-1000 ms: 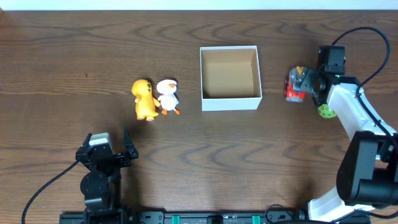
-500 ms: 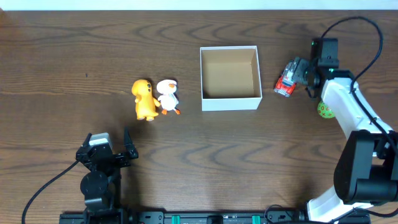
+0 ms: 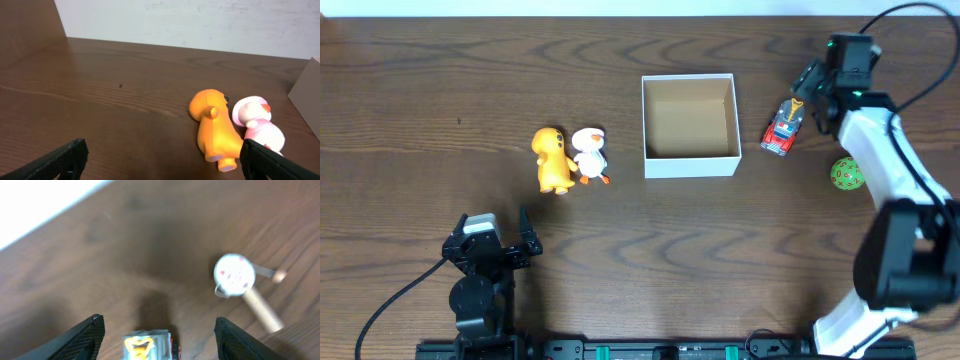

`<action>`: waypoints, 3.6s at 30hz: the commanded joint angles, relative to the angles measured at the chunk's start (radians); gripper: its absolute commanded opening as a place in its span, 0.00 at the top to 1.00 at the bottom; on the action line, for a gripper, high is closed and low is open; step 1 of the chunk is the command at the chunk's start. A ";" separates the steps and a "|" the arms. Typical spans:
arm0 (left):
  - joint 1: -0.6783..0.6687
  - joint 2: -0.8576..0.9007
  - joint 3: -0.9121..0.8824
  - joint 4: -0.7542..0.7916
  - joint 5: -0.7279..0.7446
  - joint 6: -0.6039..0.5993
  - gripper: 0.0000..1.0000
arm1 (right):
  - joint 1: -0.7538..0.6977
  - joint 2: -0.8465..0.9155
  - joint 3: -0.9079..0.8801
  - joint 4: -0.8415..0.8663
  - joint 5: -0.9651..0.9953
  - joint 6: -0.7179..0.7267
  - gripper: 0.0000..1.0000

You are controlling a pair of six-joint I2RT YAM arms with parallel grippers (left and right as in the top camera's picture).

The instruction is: Pack container

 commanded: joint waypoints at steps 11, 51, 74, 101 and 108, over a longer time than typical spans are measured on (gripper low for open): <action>0.000 0.000 -0.013 -0.042 0.007 0.006 0.02 | 0.063 0.132 0.000 -0.008 -0.018 0.037 0.24; 0.000 0.000 -0.013 -0.042 0.007 0.006 0.02 | 0.249 0.117 0.484 -1.280 -0.145 -0.322 0.03; 0.000 0.000 -0.013 -0.042 0.007 0.006 0.02 | 0.280 -0.017 0.141 -1.208 -0.197 -0.262 0.02; 0.000 0.000 -0.013 -0.042 0.007 0.006 0.02 | 0.158 -0.153 -0.340 -0.633 -0.208 -0.261 0.14; 0.000 0.000 -0.013 -0.042 0.007 0.006 0.02 | 0.151 -0.153 -0.341 -0.591 -0.208 -0.276 0.22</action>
